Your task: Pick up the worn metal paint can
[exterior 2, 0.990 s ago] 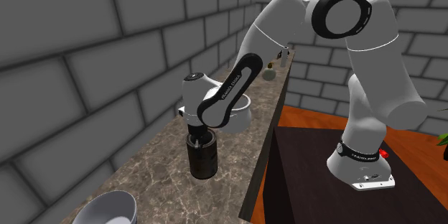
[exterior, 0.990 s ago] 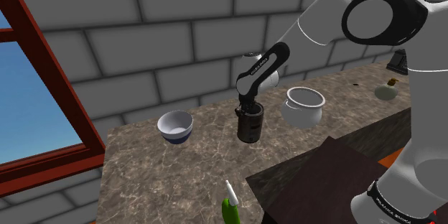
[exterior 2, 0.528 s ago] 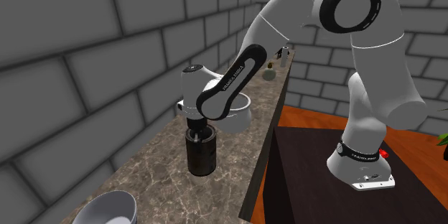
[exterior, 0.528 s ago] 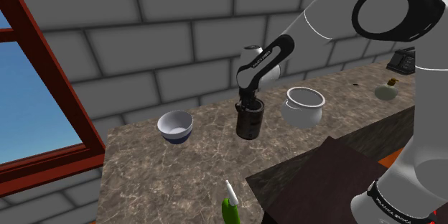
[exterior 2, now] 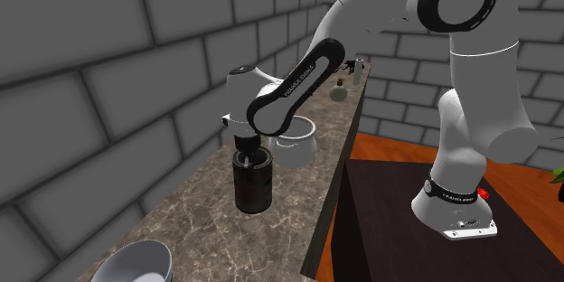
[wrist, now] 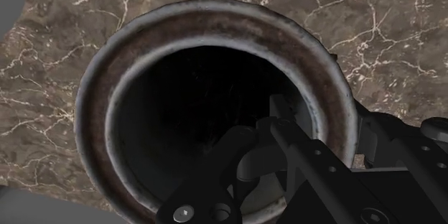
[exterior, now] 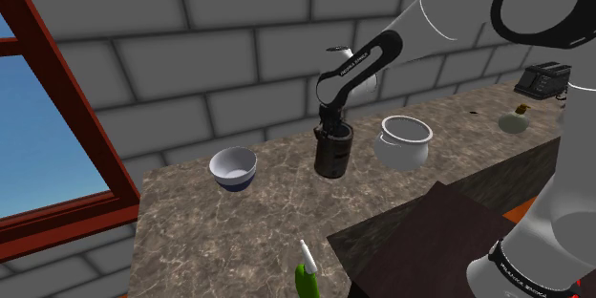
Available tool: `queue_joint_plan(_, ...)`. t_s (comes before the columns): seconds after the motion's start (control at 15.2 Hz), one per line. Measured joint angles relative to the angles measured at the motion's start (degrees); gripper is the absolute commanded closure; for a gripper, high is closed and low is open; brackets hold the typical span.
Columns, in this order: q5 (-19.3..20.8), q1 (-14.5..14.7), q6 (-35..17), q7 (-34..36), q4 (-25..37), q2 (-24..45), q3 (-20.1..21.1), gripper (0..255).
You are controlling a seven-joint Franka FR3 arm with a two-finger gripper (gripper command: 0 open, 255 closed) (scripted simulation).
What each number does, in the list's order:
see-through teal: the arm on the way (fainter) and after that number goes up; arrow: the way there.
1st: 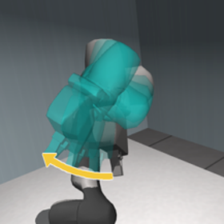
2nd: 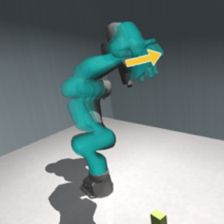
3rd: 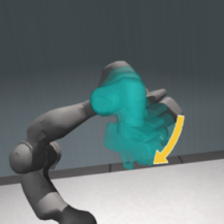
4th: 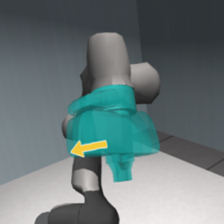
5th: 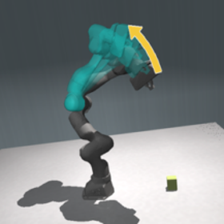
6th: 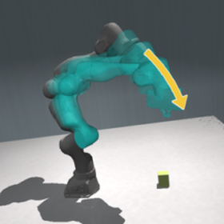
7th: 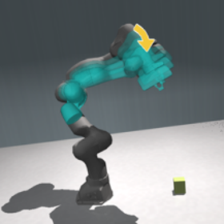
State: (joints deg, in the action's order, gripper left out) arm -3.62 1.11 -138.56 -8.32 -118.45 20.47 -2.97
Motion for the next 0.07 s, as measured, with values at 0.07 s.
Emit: queue_joint_plan(0.07,0.0,0.0,0.4,0.0,0.1,-0.3,0.0,255)
